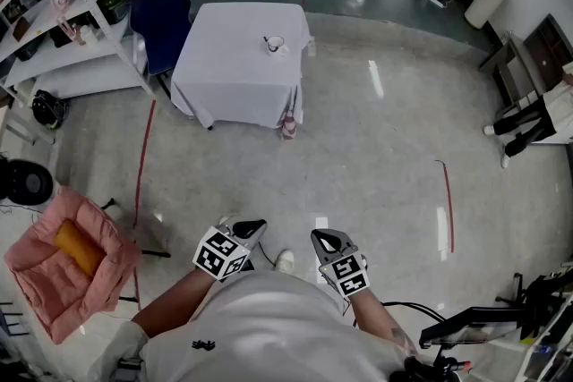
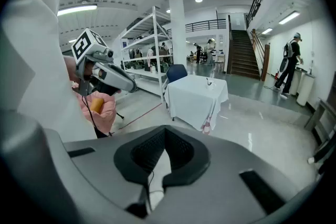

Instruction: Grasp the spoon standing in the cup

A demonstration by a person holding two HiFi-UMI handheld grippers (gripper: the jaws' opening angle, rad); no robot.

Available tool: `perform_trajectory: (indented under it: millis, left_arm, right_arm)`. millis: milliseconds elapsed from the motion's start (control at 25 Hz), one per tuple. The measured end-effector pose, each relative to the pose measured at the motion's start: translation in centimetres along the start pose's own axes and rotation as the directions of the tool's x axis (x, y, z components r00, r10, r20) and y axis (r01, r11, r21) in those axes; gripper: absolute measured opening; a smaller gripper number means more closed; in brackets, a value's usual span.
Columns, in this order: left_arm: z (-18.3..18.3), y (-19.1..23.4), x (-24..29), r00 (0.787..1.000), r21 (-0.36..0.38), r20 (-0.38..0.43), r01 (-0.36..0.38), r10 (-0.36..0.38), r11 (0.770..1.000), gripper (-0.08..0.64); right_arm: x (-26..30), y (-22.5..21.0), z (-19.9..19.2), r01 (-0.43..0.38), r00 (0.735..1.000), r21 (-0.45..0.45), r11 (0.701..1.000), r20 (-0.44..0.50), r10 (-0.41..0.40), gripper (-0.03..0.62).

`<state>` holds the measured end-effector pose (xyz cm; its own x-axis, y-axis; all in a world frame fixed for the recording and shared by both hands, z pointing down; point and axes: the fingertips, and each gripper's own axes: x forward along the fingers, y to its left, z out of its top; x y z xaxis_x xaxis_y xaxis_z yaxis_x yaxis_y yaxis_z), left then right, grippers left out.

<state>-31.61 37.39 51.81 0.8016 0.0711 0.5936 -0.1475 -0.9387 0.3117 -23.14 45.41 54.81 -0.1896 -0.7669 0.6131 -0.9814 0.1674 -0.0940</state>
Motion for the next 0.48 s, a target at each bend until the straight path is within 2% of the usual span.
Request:
perform_trajectory:
  millis: [240,480]
  left_arm:
    - [2.5,-0.7,3.3,1.000,0.043,0.013,-0.017,0.016,0.999,0.012]
    - [6.0,-0.3,6.8,0.999,0.080,0.018,0.025,-0.027,0.996,0.012]
  right_arm:
    - [-0.7,-4.8,0.1,0.037,0.998,-0.018,0.999,0.050,-0.036,0.006]
    - [-0.7,-8.7,0.5,0.071,0.995,0.058,0.996,0.059,-0.074,0.006]
